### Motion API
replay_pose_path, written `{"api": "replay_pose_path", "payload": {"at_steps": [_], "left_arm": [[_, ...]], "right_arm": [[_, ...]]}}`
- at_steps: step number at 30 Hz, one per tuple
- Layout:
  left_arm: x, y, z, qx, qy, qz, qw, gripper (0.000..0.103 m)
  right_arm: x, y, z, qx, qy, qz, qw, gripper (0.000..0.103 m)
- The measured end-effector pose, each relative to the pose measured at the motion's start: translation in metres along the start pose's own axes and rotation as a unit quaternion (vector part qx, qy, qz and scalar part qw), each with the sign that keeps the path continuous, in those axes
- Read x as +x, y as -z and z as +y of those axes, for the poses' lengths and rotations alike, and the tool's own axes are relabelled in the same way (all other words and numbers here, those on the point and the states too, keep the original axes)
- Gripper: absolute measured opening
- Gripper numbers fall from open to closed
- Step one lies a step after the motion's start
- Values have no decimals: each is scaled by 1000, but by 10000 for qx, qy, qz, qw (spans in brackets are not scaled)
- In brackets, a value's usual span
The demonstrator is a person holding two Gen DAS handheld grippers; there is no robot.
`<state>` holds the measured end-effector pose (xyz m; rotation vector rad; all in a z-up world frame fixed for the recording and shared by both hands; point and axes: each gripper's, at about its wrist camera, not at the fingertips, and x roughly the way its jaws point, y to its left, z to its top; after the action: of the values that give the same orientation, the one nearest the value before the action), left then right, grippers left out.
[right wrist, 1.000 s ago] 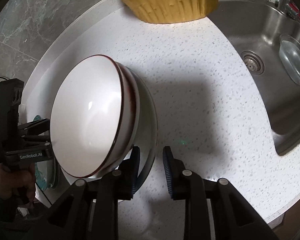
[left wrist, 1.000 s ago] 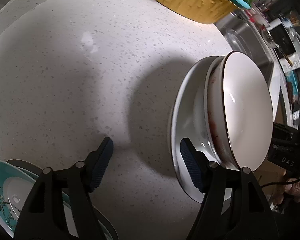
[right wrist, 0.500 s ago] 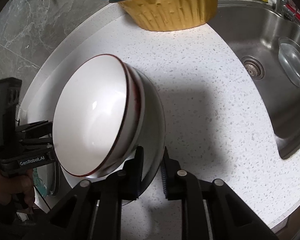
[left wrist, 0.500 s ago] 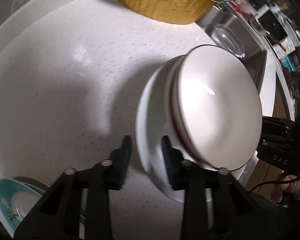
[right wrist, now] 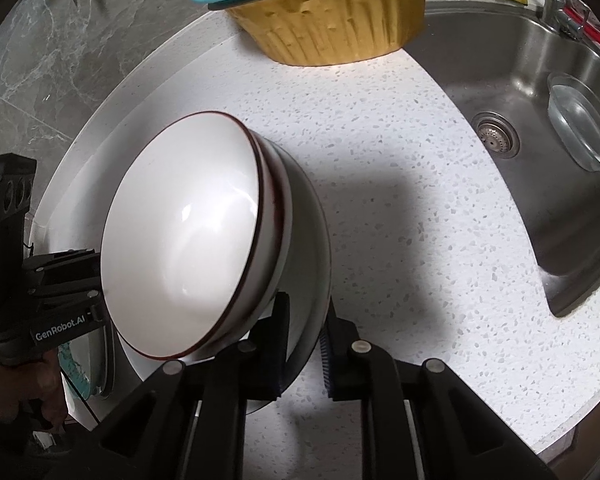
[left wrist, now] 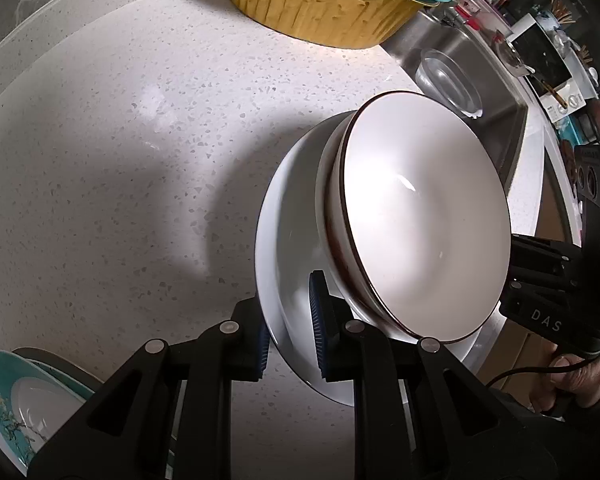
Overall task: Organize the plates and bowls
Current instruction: 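Carry the bowl stack over the teal-rimmed plate stack and lower it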
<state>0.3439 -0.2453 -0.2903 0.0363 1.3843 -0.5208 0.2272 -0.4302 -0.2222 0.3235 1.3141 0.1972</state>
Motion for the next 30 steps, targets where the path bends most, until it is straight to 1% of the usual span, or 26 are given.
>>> {"api": "replay_pose_path", "payload": {"at_steps": [8, 15, 23, 30], "left_arm": [[-8, 4, -4, 18, -71, -62, 10000, 15], [-41, 13, 1, -128, -110, -326, 9993, 15], [-87, 41, 28, -611, -262, -656, 9956, 15], [-124, 84, 70, -1199, -455, -860, 9880, 15]], "right_arm": [[-3, 3, 2, -9, -7, 6, 10000, 16], [-18, 0, 16, -186, -56, -82, 9998, 16], [-33, -12, 64, -837, -193, -152, 9962, 16], [-28, -10, 121, -1400, -431, -45, 9892, 16]]}}
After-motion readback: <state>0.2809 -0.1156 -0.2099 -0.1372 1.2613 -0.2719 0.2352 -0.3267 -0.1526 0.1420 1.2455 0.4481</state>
